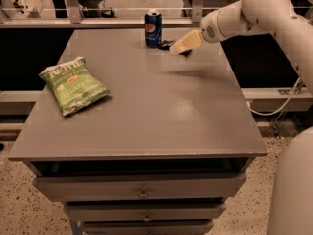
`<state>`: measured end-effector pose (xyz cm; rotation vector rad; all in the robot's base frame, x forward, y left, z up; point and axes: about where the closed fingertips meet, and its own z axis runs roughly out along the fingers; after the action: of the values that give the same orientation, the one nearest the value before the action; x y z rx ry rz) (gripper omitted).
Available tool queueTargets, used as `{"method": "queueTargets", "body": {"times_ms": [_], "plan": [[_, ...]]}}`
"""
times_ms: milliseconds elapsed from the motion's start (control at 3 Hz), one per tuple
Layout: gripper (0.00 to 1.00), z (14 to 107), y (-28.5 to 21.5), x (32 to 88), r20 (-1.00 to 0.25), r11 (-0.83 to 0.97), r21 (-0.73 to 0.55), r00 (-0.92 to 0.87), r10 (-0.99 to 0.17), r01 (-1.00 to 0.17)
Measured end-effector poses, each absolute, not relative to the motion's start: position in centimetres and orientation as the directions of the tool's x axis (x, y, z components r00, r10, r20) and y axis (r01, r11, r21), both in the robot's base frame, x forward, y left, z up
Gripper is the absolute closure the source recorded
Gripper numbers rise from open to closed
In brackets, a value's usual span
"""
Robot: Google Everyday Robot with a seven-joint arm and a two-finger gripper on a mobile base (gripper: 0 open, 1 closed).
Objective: Move rxbar chocolate near green jalapeno chip bag
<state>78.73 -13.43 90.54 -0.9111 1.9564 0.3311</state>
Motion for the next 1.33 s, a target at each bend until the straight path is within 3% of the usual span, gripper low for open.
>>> {"method": "queueTargets", "body": {"times_ms": [1000, 1333], "plan": [[0.00, 86.2, -13.5, 83.1, -0.848, 0.734, -0.063, -0.352, -0.396, -0.676], [0.18, 85.4, -13.4, 84.0, -0.854, 0.745, -0.043, -0.362, -0.373, -0.665]]}}
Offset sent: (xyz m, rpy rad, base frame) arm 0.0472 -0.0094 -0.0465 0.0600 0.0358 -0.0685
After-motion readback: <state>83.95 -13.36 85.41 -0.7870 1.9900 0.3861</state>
